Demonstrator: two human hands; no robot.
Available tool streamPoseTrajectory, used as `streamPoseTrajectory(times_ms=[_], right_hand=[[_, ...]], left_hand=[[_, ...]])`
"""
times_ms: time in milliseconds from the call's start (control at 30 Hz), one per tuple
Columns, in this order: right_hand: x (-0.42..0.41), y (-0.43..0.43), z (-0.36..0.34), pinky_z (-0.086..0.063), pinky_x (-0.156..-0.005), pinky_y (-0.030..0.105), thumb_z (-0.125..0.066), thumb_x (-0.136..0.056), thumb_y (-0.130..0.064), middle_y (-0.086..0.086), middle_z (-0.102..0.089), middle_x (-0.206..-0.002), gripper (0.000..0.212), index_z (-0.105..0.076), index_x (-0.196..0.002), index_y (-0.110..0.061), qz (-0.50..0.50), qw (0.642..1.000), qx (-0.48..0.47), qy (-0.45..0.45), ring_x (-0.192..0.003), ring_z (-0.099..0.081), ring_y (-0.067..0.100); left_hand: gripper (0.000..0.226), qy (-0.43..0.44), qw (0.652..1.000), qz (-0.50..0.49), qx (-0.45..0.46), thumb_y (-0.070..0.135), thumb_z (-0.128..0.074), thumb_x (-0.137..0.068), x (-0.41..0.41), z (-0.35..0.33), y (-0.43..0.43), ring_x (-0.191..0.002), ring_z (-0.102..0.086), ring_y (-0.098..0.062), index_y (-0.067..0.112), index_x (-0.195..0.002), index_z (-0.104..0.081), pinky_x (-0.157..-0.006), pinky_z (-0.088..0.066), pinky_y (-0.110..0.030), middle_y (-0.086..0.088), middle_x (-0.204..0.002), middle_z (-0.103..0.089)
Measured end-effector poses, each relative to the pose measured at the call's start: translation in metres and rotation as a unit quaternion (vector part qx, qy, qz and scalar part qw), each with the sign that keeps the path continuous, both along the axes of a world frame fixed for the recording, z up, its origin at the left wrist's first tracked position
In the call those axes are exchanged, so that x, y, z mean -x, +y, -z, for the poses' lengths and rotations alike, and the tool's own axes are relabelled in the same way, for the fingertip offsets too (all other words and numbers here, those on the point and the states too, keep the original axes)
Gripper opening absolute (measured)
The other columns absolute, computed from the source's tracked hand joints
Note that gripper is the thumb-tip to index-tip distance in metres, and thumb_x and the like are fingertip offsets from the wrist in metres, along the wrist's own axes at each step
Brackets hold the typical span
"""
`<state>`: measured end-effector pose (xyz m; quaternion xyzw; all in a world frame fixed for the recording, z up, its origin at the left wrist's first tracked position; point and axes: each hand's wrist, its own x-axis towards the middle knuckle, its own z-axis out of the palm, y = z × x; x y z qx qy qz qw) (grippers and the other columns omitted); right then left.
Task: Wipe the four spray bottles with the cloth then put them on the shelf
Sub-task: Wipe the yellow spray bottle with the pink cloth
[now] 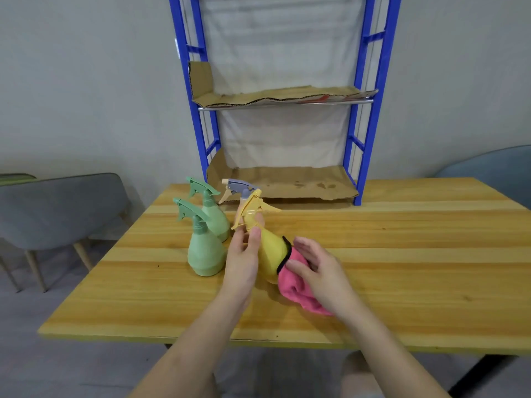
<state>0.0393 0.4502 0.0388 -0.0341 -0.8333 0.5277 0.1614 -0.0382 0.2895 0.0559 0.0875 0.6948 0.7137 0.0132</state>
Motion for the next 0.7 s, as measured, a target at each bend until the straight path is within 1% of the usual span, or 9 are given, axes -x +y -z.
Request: streamPoseTrajectory(times_ms=[67,100,200,300,367,467,533,600,700], right_hand=[[-0.005,-0.005,-0.001,-0.052,-0.105,0.028,-0.069,-0.097,-0.026,-0.031,-0.067,-0.121,0.036,-0.060,-0.125,-0.046,0.027,0.998,0.050,0.037,-0.118,-0.061,-0.008],[-0.007,-0.009,0.000,-0.053,-0.101,0.028,-0.066,-0.100,-0.026,-0.030,-0.069,-0.119,0.033,-0.061,-0.123,-0.050,0.039,0.996,0.056,0.051,-0.117,-0.063,-0.004],[-0.014,-0.020,0.002,-0.052,-0.106,0.038,-0.053,-0.105,-0.039,-0.017,-0.066,-0.135,0.041,-0.052,-0.146,-0.046,0.047,0.994,0.053,0.083,-0.127,-0.061,0.008],[-0.016,-0.024,0.004,-0.034,-0.123,0.037,-0.040,-0.107,-0.049,-0.017,-0.039,-0.162,0.054,-0.029,-0.159,-0.042,0.042,0.991,-0.036,0.118,-0.149,-0.034,0.000],[-0.015,-0.022,0.003,-0.027,-0.126,0.036,-0.038,-0.110,-0.044,-0.017,-0.022,-0.169,0.056,-0.020,-0.162,-0.037,0.034,0.979,-0.131,0.153,-0.155,-0.019,0.001],[-0.012,-0.017,0.002,-0.028,-0.126,0.041,-0.039,-0.110,-0.037,-0.008,-0.015,-0.172,0.058,-0.021,-0.164,-0.024,0.024,0.945,-0.265,0.192,-0.159,-0.014,0.015],[-0.011,-0.017,-0.001,-0.028,-0.126,0.043,-0.037,-0.111,-0.038,-0.005,-0.018,-0.171,0.057,-0.024,-0.163,-0.019,0.011,0.934,-0.293,0.206,-0.159,-0.014,0.020],[-0.010,-0.019,-0.005,-0.027,-0.126,0.039,-0.033,-0.110,-0.042,-0.008,-0.020,-0.169,0.057,-0.026,-0.163,-0.020,0.009,0.944,-0.263,0.198,-0.157,-0.018,0.016],[-0.007,-0.020,-0.010,-0.028,-0.125,0.033,-0.030,-0.107,-0.052,-0.021,-0.027,-0.162,0.056,-0.026,-0.159,-0.034,-0.006,0.987,-0.090,0.131,-0.151,-0.025,0.001]], left_hand=[[0.046,-0.023,0.996,0.003,-0.081,0.046,-0.052,-0.105,-0.002,-0.006,0.005,-0.128,-0.062,-0.017,0.024,-0.146,-0.053,-0.112,-0.049,-0.043,0.003,-0.136,-0.067],[0.044,-0.033,0.993,0.006,-0.115,0.043,-0.049,-0.107,-0.003,-0.012,0.009,-0.129,-0.062,-0.016,0.025,-0.147,-0.051,-0.111,-0.048,-0.041,0.003,-0.138,-0.066],[0.046,-0.046,0.987,0.012,-0.151,0.049,-0.044,-0.107,-0.007,-0.022,0.019,-0.132,-0.057,-0.010,0.035,-0.151,-0.045,-0.116,-0.044,-0.041,0.010,-0.145,-0.061],[0.070,-0.040,0.989,-0.003,-0.142,0.071,-0.047,-0.090,-0.008,-0.024,0.026,-0.143,-0.045,-0.009,0.042,-0.153,-0.038,-0.123,-0.033,-0.045,0.015,-0.153,-0.050],[0.080,-0.031,0.990,-0.017,-0.136,0.081,-0.047,-0.080,-0.005,-0.024,0.030,-0.144,-0.044,-0.010,0.043,-0.150,-0.040,-0.123,-0.032,-0.046,0.014,-0.154,-0.050],[0.079,-0.020,0.993,-0.033,-0.113,0.085,-0.044,-0.080,-0.001,-0.022,0.035,-0.145,-0.043,-0.012,0.043,-0.147,-0.043,-0.123,-0.033,-0.046,0.011,-0.155,-0.047],[0.077,-0.023,0.994,-0.027,-0.102,0.081,-0.041,-0.082,-0.002,-0.024,0.038,-0.146,-0.042,-0.013,0.044,-0.149,-0.041,-0.123,-0.033,-0.046,0.011,-0.157,-0.045],[0.078,-0.025,0.994,-0.029,-0.104,0.079,-0.040,-0.083,-0.005,-0.027,0.042,-0.148,-0.039,-0.012,0.043,-0.152,-0.038,-0.124,-0.030,-0.045,0.011,-0.160,-0.042],[0.077,-0.008,0.994,-0.055,-0.097,0.075,-0.039,-0.086,-0.008,-0.030,0.047,-0.150,-0.034,-0.012,0.036,-0.153,-0.040,-0.126,-0.026,-0.044,0.010,-0.161,-0.039]])
